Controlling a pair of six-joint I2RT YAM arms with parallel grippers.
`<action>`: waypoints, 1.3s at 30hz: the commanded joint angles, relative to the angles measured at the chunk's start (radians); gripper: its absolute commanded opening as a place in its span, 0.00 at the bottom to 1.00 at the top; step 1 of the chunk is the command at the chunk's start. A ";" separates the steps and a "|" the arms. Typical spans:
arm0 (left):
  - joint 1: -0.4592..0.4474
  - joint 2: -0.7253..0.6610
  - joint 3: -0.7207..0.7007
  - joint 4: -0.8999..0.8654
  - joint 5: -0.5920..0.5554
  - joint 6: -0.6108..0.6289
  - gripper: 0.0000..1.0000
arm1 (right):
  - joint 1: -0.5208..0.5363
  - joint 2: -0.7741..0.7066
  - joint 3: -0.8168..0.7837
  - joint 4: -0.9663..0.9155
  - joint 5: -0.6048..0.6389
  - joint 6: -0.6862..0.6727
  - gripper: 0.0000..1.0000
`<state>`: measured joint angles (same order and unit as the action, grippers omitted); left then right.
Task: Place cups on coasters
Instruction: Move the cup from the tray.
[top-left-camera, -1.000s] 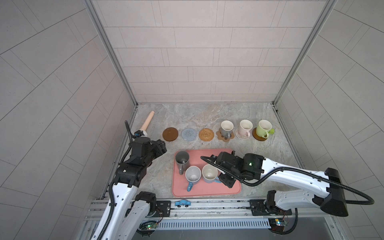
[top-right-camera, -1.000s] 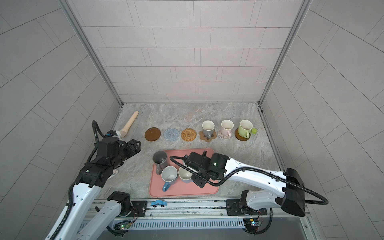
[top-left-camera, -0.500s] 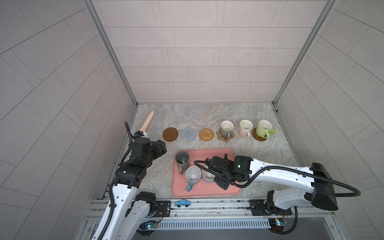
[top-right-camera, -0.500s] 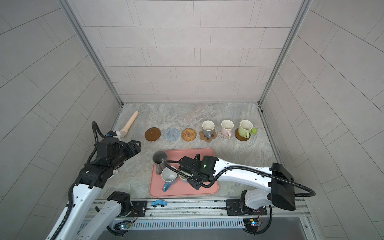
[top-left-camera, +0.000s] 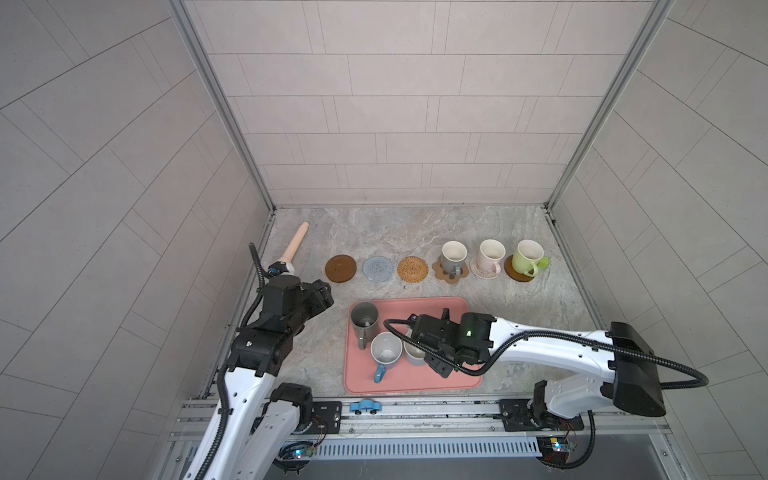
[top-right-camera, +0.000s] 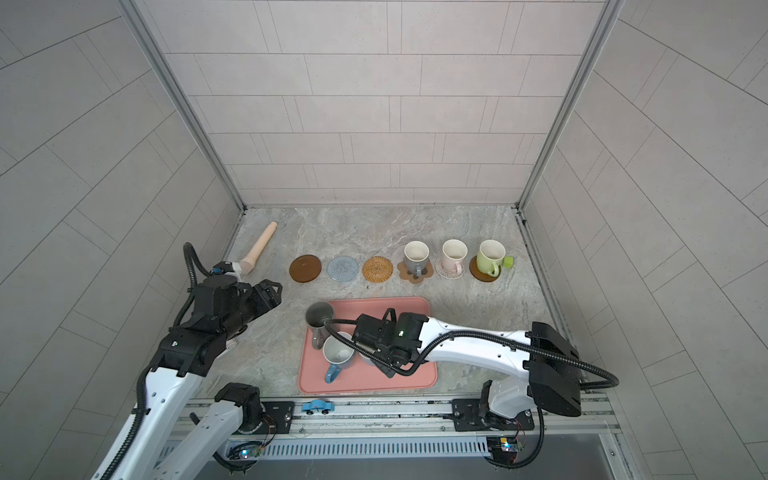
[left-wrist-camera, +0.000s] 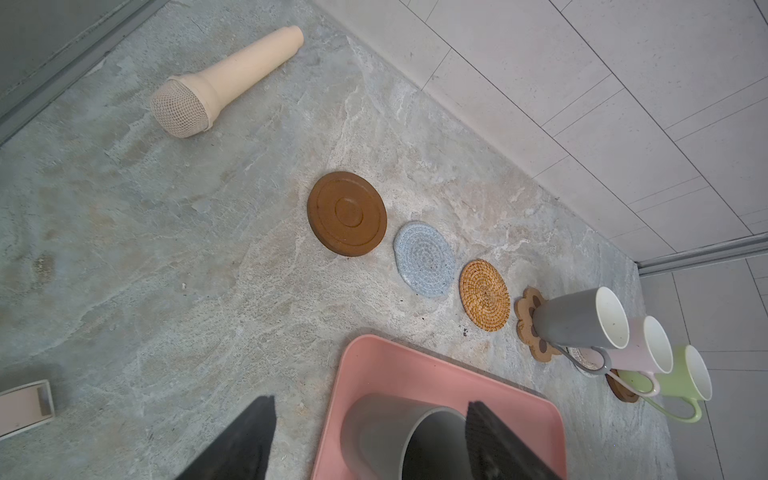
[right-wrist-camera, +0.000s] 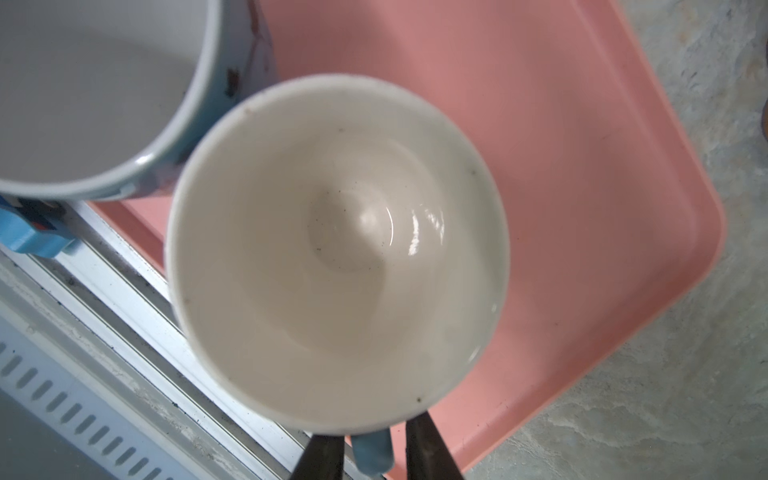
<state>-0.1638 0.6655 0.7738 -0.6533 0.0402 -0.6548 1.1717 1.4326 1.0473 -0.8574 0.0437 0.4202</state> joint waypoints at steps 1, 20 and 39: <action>0.004 -0.009 -0.004 0.004 -0.008 -0.003 0.79 | 0.005 0.009 0.018 -0.004 0.074 0.041 0.25; 0.004 -0.011 -0.005 0.004 0.000 0.002 0.79 | 0.005 0.054 0.035 0.018 0.181 0.177 0.13; 0.004 -0.029 -0.009 -0.010 -0.010 0.011 0.79 | 0.005 0.107 0.056 0.074 0.193 0.241 0.23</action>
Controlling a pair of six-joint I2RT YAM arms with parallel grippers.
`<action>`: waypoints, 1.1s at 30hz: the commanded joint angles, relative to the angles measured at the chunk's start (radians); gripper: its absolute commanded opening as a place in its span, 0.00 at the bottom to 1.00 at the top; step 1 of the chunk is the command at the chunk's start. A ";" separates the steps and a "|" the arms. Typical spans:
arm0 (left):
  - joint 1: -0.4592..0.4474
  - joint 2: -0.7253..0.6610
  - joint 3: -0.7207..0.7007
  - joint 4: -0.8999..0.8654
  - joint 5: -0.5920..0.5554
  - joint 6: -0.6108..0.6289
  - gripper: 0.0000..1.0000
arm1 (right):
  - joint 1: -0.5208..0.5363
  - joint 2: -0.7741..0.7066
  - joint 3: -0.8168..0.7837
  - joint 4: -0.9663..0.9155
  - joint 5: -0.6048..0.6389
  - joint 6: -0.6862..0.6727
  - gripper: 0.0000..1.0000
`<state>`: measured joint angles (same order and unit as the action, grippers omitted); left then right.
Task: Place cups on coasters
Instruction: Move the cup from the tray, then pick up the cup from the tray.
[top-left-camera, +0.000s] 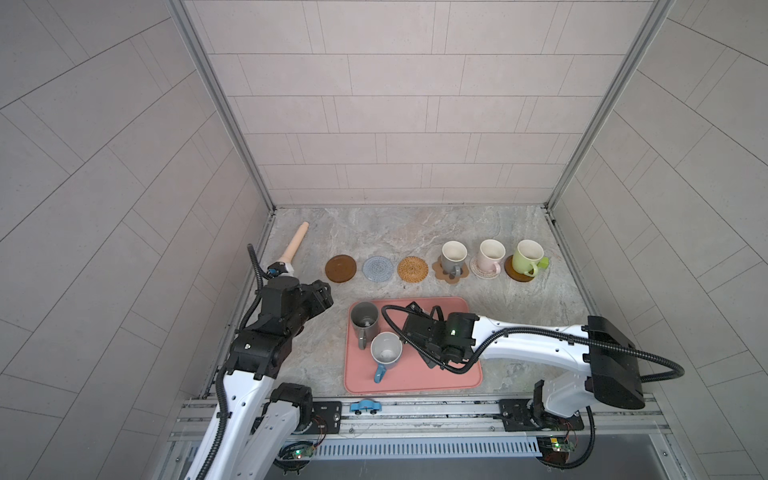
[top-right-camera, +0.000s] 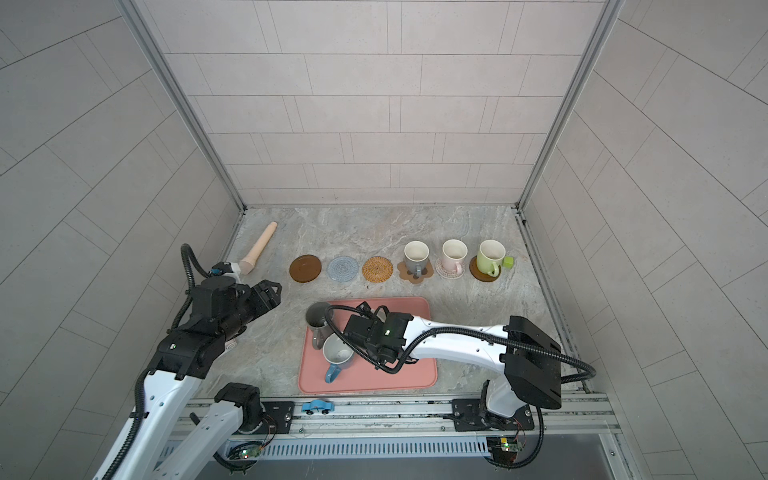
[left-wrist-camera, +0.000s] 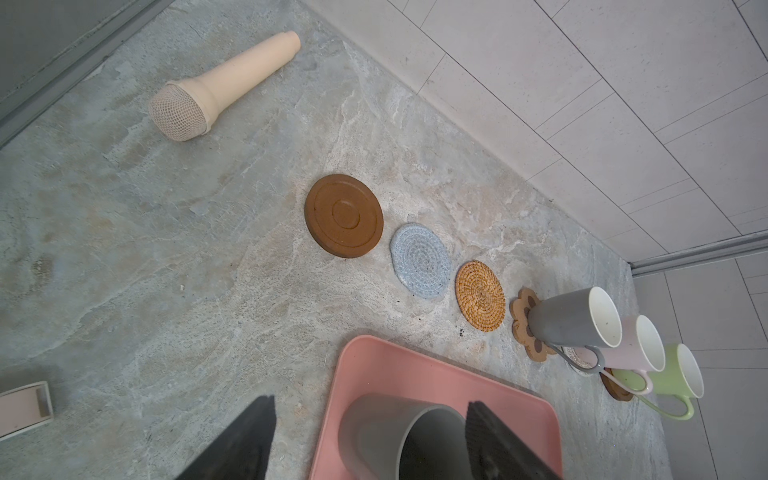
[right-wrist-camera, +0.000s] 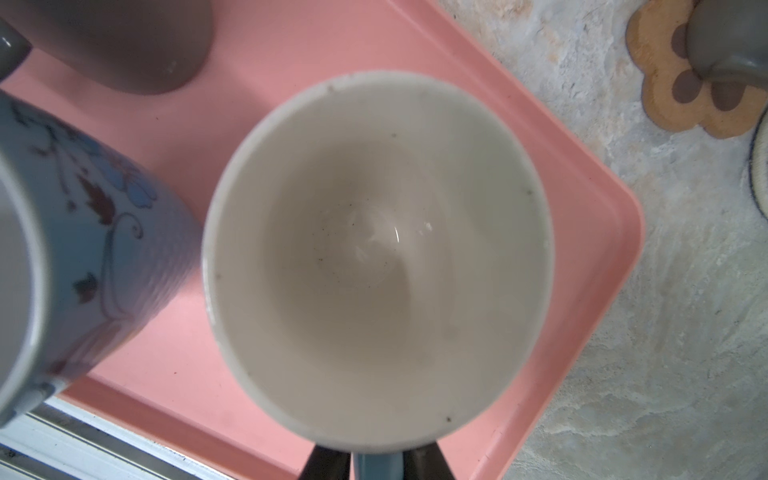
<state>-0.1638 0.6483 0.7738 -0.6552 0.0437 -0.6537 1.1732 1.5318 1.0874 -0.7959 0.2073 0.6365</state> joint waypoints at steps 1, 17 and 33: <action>0.004 -0.012 -0.009 -0.009 -0.015 0.010 0.79 | 0.003 0.008 0.016 0.014 0.029 0.026 0.23; 0.004 -0.016 -0.006 -0.018 -0.019 0.013 0.79 | 0.000 0.052 0.056 0.013 0.051 0.057 0.09; 0.004 -0.014 -0.002 -0.018 -0.018 0.022 0.79 | -0.010 0.046 0.119 -0.033 0.092 0.088 0.07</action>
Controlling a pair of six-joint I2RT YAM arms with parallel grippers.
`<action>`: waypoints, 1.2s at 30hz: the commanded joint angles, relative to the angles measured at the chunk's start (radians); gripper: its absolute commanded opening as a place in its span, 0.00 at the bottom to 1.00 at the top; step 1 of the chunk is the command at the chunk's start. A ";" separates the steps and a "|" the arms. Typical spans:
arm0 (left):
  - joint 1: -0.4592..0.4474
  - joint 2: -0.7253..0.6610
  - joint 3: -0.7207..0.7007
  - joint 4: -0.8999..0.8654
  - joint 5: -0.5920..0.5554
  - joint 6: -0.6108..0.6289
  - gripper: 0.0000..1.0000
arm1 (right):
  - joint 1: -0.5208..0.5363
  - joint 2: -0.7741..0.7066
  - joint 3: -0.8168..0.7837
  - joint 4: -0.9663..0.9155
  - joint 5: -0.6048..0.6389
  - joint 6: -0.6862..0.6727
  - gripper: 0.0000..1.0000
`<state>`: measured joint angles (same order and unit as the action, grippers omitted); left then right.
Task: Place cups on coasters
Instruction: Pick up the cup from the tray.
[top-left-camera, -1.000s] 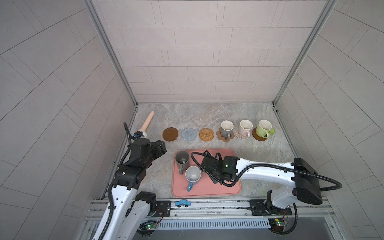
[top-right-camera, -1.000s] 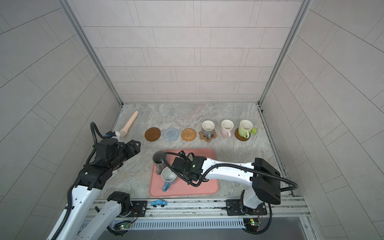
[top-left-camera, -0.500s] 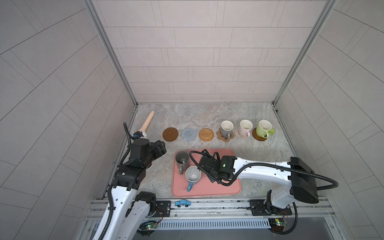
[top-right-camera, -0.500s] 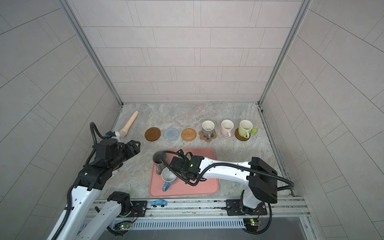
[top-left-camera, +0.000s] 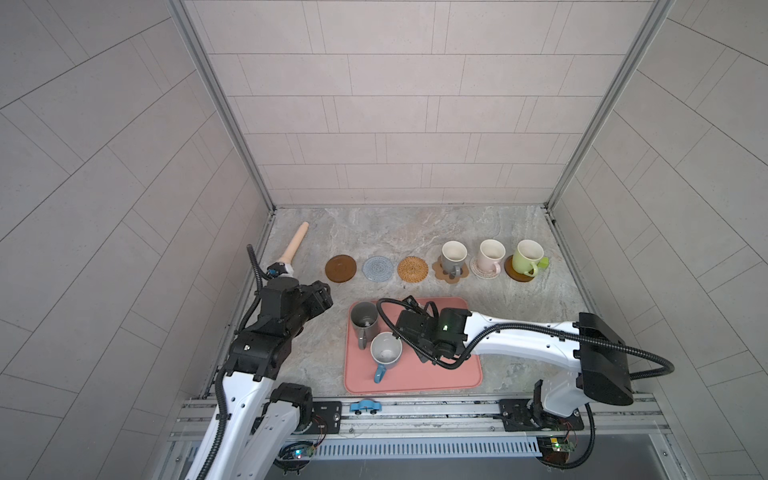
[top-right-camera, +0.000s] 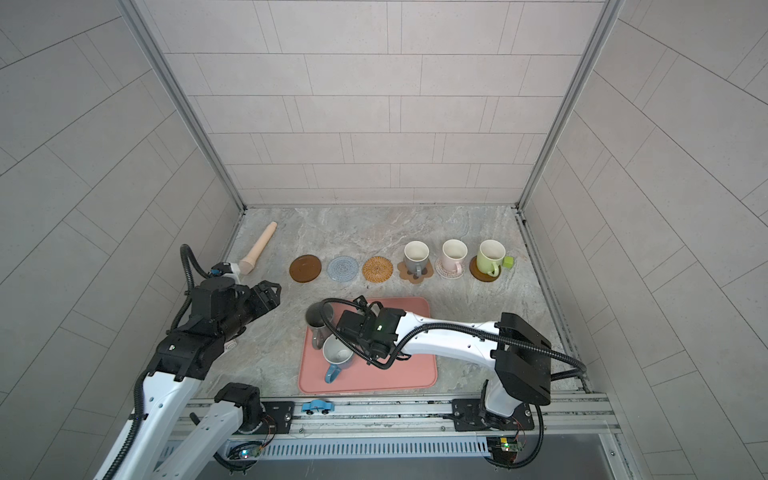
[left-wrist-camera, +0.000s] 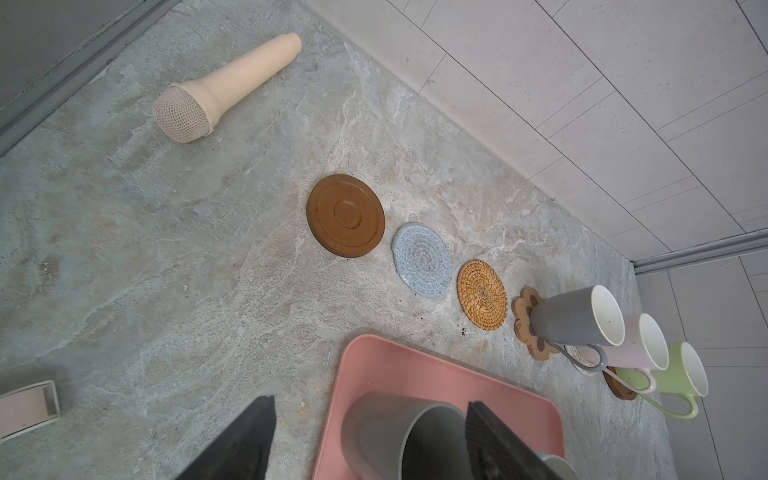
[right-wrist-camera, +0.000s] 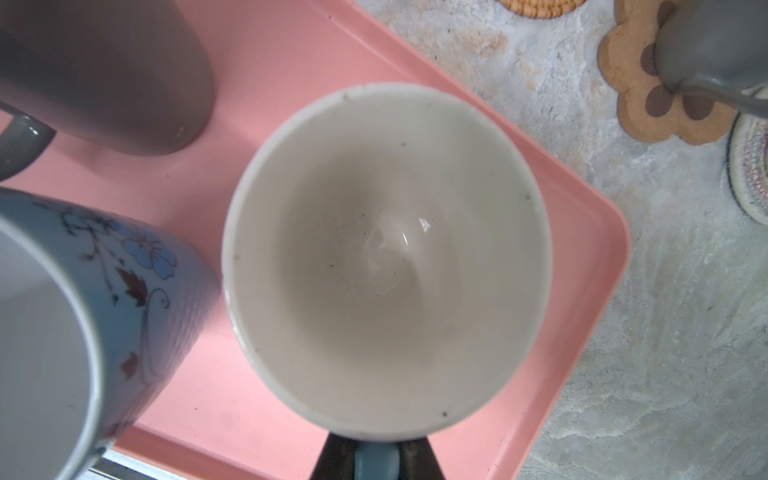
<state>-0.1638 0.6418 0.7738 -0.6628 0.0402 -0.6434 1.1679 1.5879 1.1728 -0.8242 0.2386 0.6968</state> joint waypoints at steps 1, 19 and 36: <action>0.003 -0.007 -0.002 -0.011 -0.015 0.012 0.79 | -0.007 -0.009 0.036 -0.005 0.063 0.029 0.07; 0.003 -0.007 0.009 -0.019 -0.011 0.021 0.79 | -0.087 0.009 0.116 0.007 0.119 0.078 0.06; 0.004 -0.023 0.008 -0.035 0.007 0.019 0.79 | -0.212 0.290 0.378 0.079 0.160 0.069 0.04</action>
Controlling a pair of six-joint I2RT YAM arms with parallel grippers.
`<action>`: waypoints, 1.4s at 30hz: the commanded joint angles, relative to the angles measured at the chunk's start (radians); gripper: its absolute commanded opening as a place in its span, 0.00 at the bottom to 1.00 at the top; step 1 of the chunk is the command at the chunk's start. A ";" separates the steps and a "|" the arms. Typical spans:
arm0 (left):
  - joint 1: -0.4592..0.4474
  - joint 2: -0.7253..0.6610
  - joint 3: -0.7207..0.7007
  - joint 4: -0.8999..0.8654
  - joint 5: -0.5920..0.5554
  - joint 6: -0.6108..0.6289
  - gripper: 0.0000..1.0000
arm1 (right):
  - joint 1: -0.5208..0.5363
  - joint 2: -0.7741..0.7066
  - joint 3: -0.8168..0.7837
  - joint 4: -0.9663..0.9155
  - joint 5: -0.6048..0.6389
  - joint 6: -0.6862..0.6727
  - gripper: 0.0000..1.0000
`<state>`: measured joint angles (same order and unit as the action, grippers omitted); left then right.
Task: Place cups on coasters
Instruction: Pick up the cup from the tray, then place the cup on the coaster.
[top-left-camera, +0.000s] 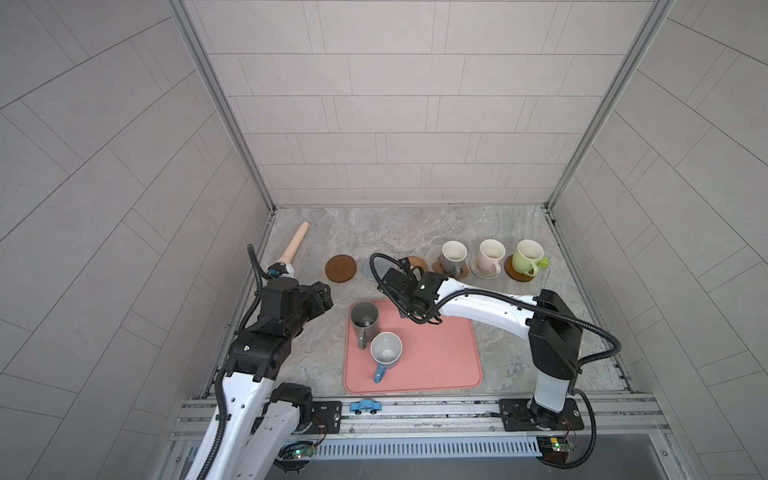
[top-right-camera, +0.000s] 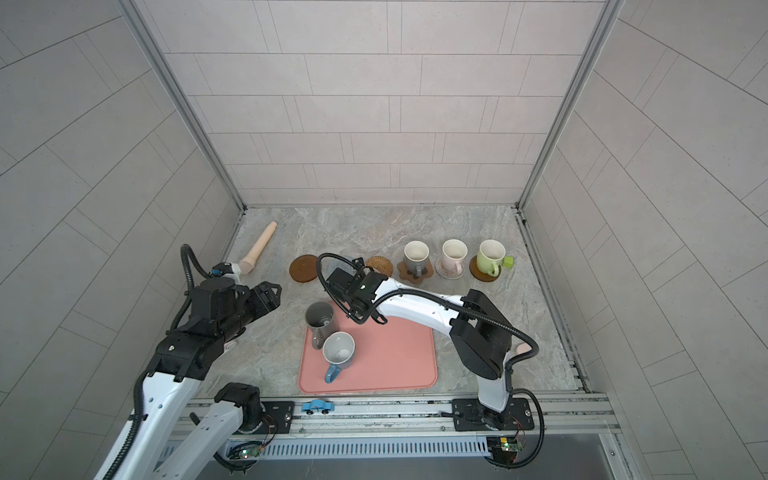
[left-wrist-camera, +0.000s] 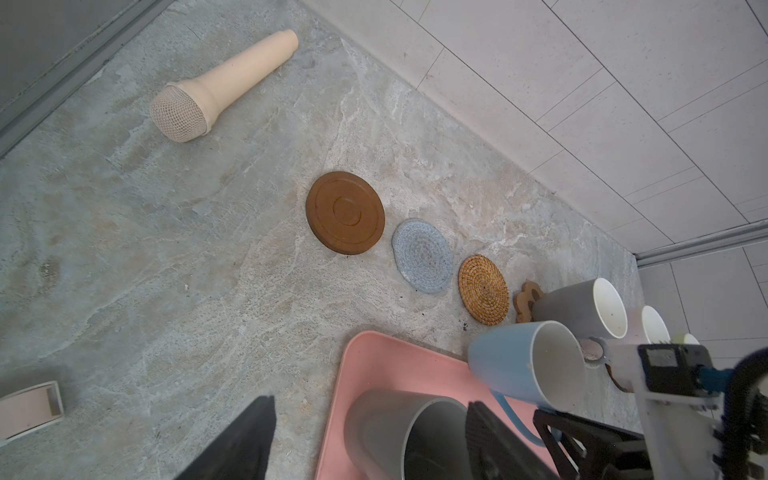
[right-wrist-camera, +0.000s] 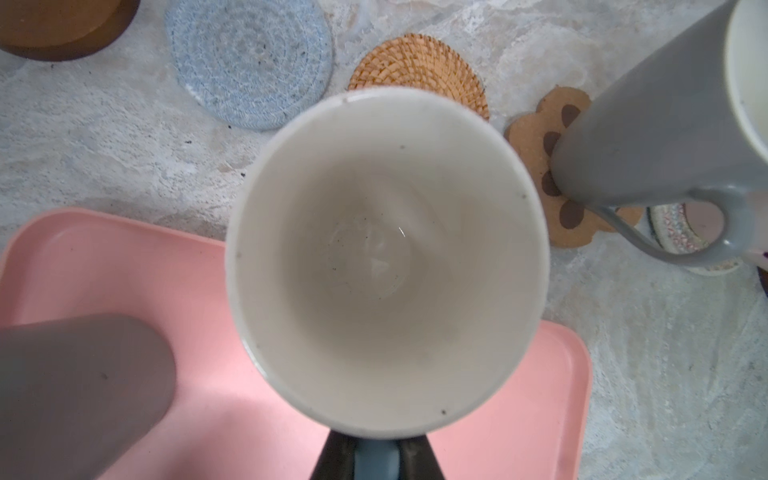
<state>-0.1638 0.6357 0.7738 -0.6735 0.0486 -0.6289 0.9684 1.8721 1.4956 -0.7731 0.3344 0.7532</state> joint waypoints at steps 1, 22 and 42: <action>0.004 -0.020 0.007 -0.025 -0.003 0.005 0.79 | -0.020 0.015 0.065 0.029 0.064 0.013 0.04; 0.004 -0.025 0.010 -0.046 0.003 0.018 0.79 | -0.158 0.138 0.212 0.058 0.062 0.005 0.04; 0.004 -0.039 0.020 -0.070 -0.004 0.026 0.79 | -0.193 0.188 0.256 0.061 0.037 -0.009 0.04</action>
<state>-0.1638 0.6060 0.7738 -0.7193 0.0521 -0.6098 0.7818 2.0617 1.7206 -0.7361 0.3370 0.7410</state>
